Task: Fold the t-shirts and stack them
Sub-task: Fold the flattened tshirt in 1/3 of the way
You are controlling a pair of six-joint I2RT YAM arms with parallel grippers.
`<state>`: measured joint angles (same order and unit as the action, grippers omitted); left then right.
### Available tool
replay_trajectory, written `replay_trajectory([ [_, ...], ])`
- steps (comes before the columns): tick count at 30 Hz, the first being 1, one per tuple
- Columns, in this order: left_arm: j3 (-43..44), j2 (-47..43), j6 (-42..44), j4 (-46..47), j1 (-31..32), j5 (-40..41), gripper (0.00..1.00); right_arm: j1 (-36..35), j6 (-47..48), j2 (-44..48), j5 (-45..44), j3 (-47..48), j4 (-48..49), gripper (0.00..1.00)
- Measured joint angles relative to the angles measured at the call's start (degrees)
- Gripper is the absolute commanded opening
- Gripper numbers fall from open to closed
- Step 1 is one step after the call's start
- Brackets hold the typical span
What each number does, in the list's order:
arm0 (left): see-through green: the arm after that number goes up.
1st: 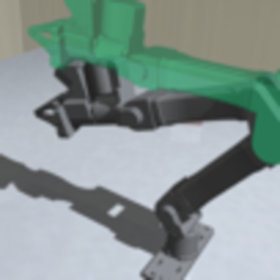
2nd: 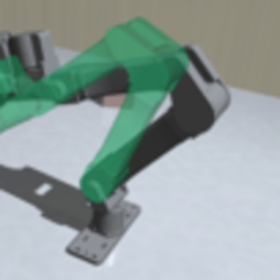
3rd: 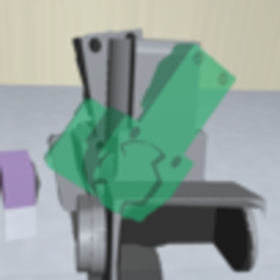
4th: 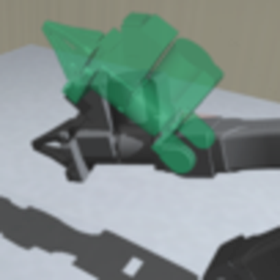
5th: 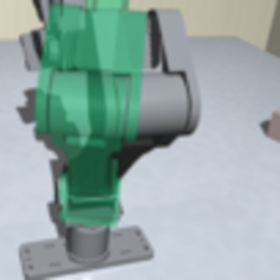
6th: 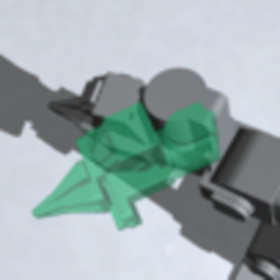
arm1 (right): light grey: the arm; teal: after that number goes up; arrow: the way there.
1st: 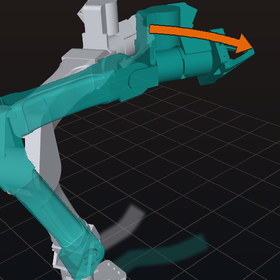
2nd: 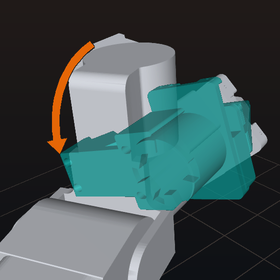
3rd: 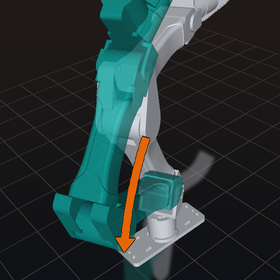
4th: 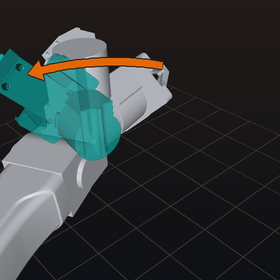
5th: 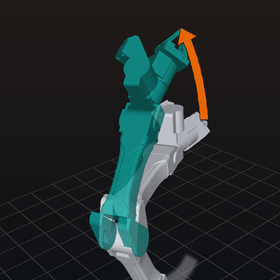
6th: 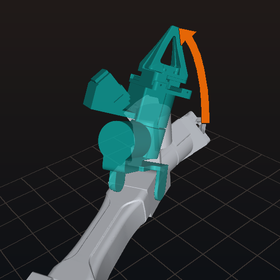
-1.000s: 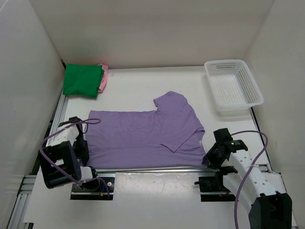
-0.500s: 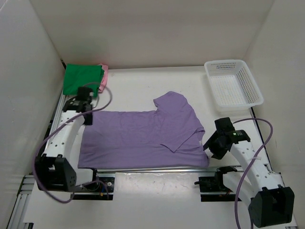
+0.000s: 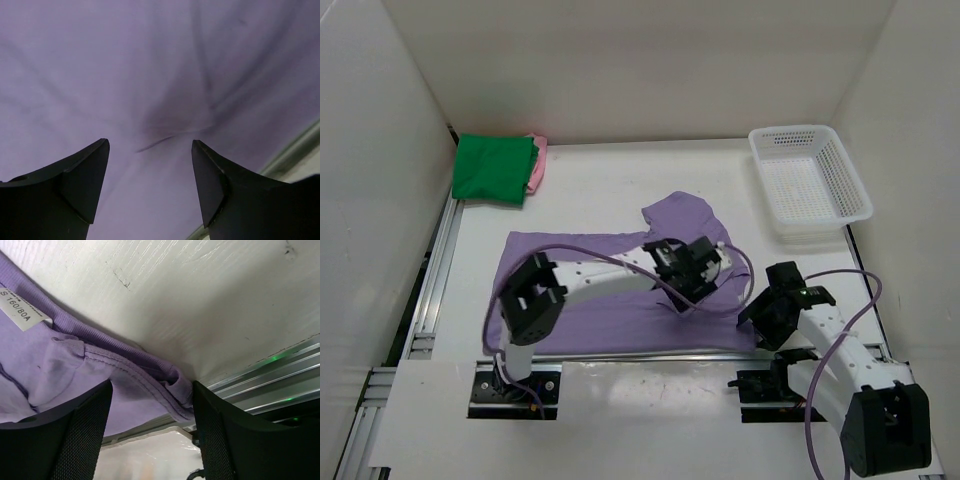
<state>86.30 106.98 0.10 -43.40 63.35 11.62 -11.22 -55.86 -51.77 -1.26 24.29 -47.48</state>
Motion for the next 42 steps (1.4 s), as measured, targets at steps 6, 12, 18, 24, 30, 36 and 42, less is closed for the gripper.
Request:
replay_trajectory([
  [6, 0.22, 7.30, -0.11, 0.13, 4.66, -6.82, 0.59, 0.61, -2.73, 2.82, 0.35, -1.55, 0.39, 0.66],
  [12, 1.86, 8.41, -0.20, 0.63, 4.72, -8.17, 0.47, 0.68, -4.15, 5.57, 2.47, -2.97, 2.64, 0.65],
  [18, 2.71, 11.41, -0.07, 1.27, 4.63, -7.28, 0.50, 0.68, -5.07, 7.23, 3.74, -3.89, 4.55, 0.65],
  [24, 2.62, 12.22, -0.17, 1.25, 4.63, -7.21, 0.44, 0.66, -5.18, 7.56, 3.65, -3.78, 4.55, 0.60],
  [30, 2.67, 12.57, -0.09, 1.25, 4.63, -6.82, 0.14, 0.66, -4.66, 8.17, 2.25, -4.17, 3.96, 0.34],
  [36, 2.69, 12.57, -0.09, 1.33, 4.63, -5.99, 0.11, 0.61, -4.68, 8.81, 1.90, -5.05, 4.20, 0.03],
  [42, 3.39, 12.48, -0.09, -0.04, 2.56, -5.86, 0.11, 0.61, -4.33, 9.07, 1.97, -5.07, 4.13, 0.00],
])
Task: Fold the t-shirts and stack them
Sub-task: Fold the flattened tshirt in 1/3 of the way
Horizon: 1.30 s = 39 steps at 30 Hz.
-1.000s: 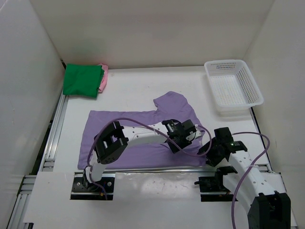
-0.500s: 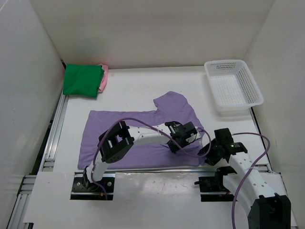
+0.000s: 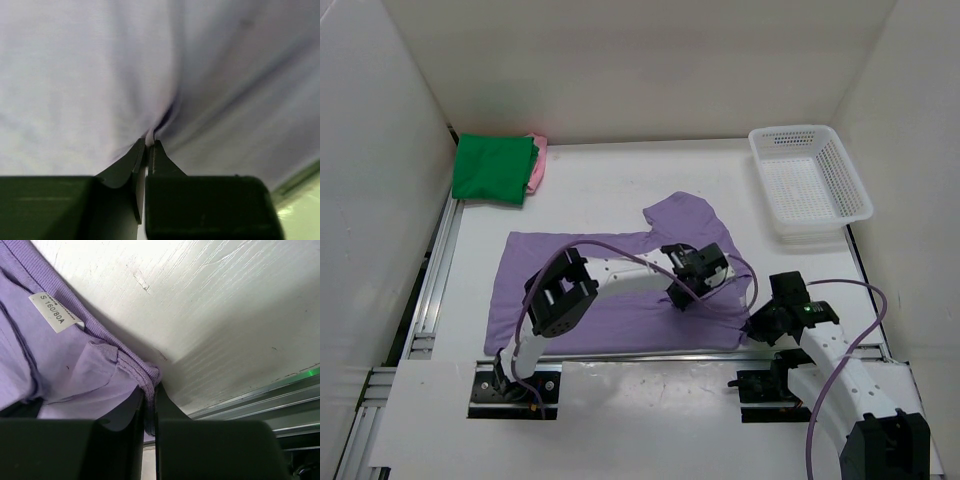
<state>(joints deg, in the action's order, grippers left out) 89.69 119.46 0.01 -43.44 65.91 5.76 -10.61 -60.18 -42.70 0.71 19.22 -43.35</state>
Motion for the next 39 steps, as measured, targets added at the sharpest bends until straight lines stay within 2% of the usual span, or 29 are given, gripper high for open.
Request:
replay_trajectory([
  [3, 1.62, 0.00, 0.00, -0.85, -3.45, 0.00, 0.11, 0.00, 0.02, 0.20, -0.20, -0.02, -0.11, 0.00],
  [7, 4.17, 0.00, 0.00, -1.64, -8.41, -0.04, 0.19, 0.00, 0.15, 0.26, -0.33, -0.02, -0.15, 0.00],
  [11, 5.57, 0.11, -0.04, -2.73, -11.98, 0.17, 0.42, 0.00, 0.39, 0.28, -0.33, -0.02, -0.15, 0.01],
  [12, 5.95, 0.26, 0.04, -3.41, -12.39, 0.24, 0.55, 0.00, 0.42, 0.28, -0.33, -0.02, -0.15, 0.01],
  [13, 6.38, 0.46, 0.11, -4.24, -12.72, 0.33, 0.55, 0.00, 0.42, 0.28, -0.33, -0.02, -0.15, 0.03],
  [15, 6.95, 0.87, 0.00, -5.64, -13.33, 0.70, 0.57, 0.00, 0.44, 0.28, -0.35, -0.02, -0.13, 0.08],
  [16, 6.95, 0.92, 0.00, -6.21, -13.73, 0.85, 0.61, 0.00, 0.44, 0.28, -0.33, -0.02, -0.15, 0.11],
  [17, 6.91, 0.96, 0.11, -6.86, -14.01, 0.92, 0.61, 0.00, 0.46, 0.28, -0.33, -0.02, -0.13, 0.22],
  [19, 6.58, 0.81, 0.02, -7.91, -15.12, 0.87, 0.65, 0.00, 0.57, 0.26, -0.55, -0.02, -0.20, 0.31],
  [20, 6.32, 0.50, 0.04, -8.50, -16.06, 0.90, 0.69, 0.00, 0.59, 0.26, -0.63, 0.07, -0.22, 0.44],
  [23, 4.11, -2.43, 0.07, -9.86, -20.50, 1.01, 0.75, -0.02, 0.74, 0.22, -1.90, 1.27, -1.11, 0.56],
  [24, 2.23, -4.85, 0.07, -10.08, -22.95, 1.49, 0.76, 0.00, 1.07, 0.26, -2.84, 1.75, -2.32, 0.60],
  [27, -4.85, -14.29, 0.04, -10.58, -31.85, 3.72, 0.76, 0.00, 1.53, 0.79, -6.01, 3.45, -6.80, 0.61],
  [31, -18.10, -29.77, 0.00, -10.16, -49.48, 7.17, 0.81, -0.07, 2.08, 1.86, -8.37, 6.25, -10.84, 0.64],
  [33, -26.56, -36.02, 0.02, -9.81, -57.51, 9.09, 0.87, -0.07, 2.21, 2.29, -8.90, 6.93, -12.09, 0.64],
  [37, -44.65, -43.17, -0.02, -11.34, -69.29, 11.47, 0.89, -0.07, 2.80, 2.32, -8.48, 6.08, -12.85, 0.64],
  [39, -50.47, -44.72, 0.02, -11.15, -73.77, 11.91, 0.90, -0.07, 3.30, 1.90, -7.76, 4.72, -12.28, 0.64],
])
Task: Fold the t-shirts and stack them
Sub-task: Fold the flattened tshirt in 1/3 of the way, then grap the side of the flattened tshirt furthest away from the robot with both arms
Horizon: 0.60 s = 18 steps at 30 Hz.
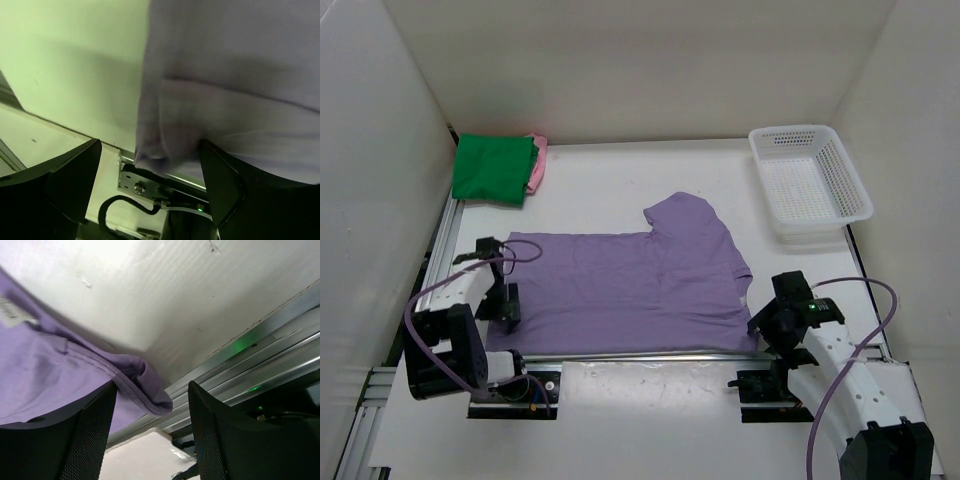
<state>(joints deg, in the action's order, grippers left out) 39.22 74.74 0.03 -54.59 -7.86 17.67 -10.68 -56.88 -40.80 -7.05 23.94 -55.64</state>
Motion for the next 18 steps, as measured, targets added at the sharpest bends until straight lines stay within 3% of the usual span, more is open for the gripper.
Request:
replay_trajectory([
  [3, -4.55, -1.99, -0.02, 0.59, -4.00, 0.63, 0.90, -0.02, 0.55, -1.64, 1.29, -2.67, 1.88, 0.51],
  [4, -4.79, -2.51, 0.02, 0.94, -4.55, 0.66, 0.89, 0.00, 0.22, -2.45, 2.27, -3.19, 2.84, 0.34],
  [7, -4.68, -2.14, 0.20, 1.22, -5.79, -0.13, 0.82, -0.22, 0.35, -3.58, 5.18, -2.73, 1.81, 0.03],
  [8, -4.61, -1.90, 0.22, 1.31, -6.16, -0.63, 0.75, -0.39, -0.04, -3.54, 5.46, -2.64, 1.86, 0.00],
  [10, -4.52, -1.40, 0.26, 1.57, -6.49, -1.36, 0.75, -0.72, -0.74, -2.51, 5.05, -2.64, 1.90, 0.00],
  [11, -4.48, -1.33, 0.39, 1.57, -6.54, -1.62, 0.76, -0.72, -1.36, -1.73, 4.44, -2.64, 1.79, 0.01],
  [12, -4.52, -1.49, 0.44, 1.60, -6.60, -1.64, 0.82, -0.74, -1.99, -0.61, 3.52, -2.64, 1.75, 0.11],
  [13, -4.59, -1.73, 0.61, 1.57, -6.64, -1.49, 0.85, -0.74, -2.75, 0.68, 2.75, -2.62, 1.75, 0.46],
  [15, -4.83, -2.91, 0.68, 1.70, -7.02, -1.11, 0.89, -0.76, -3.56, 2.67, 1.53, -2.38, 1.57, 0.63],
  [18, -4.74, -4.94, 0.46, 1.88, -7.63, -1.14, 0.95, -0.74, -3.34, 1.92, 0.20, 0.31, 0.87, 0.69],
])
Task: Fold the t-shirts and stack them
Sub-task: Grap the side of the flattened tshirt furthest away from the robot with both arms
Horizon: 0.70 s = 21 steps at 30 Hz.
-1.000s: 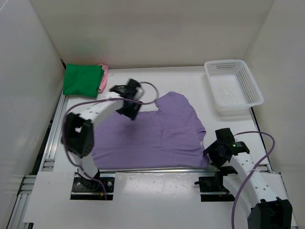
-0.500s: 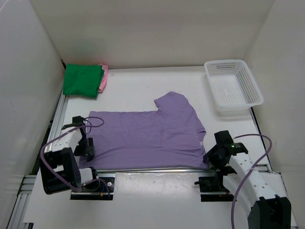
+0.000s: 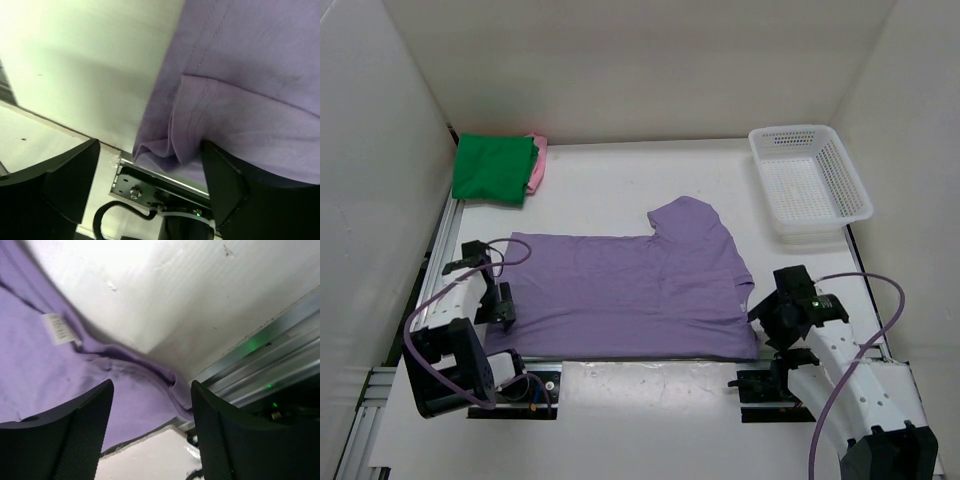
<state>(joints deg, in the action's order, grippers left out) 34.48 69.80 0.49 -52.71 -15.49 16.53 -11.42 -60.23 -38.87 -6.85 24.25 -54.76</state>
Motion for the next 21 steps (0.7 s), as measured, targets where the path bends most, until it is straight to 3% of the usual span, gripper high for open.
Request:
replay_trajectory([
  [3, 4.59, -0.90, -0.07, -1.31, -0.24, 0.00, 1.00, 0.00, 1.73, -3.69, -2.03, 6.38, -1.75, 0.75],
  [4, 7.04, -1.05, -0.09, -1.27, -0.33, 0.00, 1.00, -0.02, 2.64, -5.01, -2.54, 9.31, -2.16, 0.94],
  [5, 10.34, -1.01, -0.11, -1.42, -0.55, -0.13, 1.00, -0.07, 3.89, -6.38, -2.86, 12.39, -2.45, 1.00],
  [9, 24.28, 2.43, -0.20, 0.87, -0.63, -3.80, 1.00, -0.98, 12.81, -16.46, -1.62, 27.87, 0.94, 1.00],
  [12, 33.24, 11.32, -0.33, 3.26, 0.92, -5.60, 0.93, -1.20, 20.68, -33.81, 0.09, 45.35, 1.64, 1.00],
  [17, 43.91, 32.20, -0.33, 6.27, 3.32, -9.77, 0.92, -1.36, 29.97, -67.34, 1.25, 79.52, 1.84, 0.94],
  [21, 51.21, 43.95, -0.35, 6.40, 3.91, -13.05, 0.92, -1.36, 33.40, -90.73, 2.93, 105.11, 1.99, 0.91],
])
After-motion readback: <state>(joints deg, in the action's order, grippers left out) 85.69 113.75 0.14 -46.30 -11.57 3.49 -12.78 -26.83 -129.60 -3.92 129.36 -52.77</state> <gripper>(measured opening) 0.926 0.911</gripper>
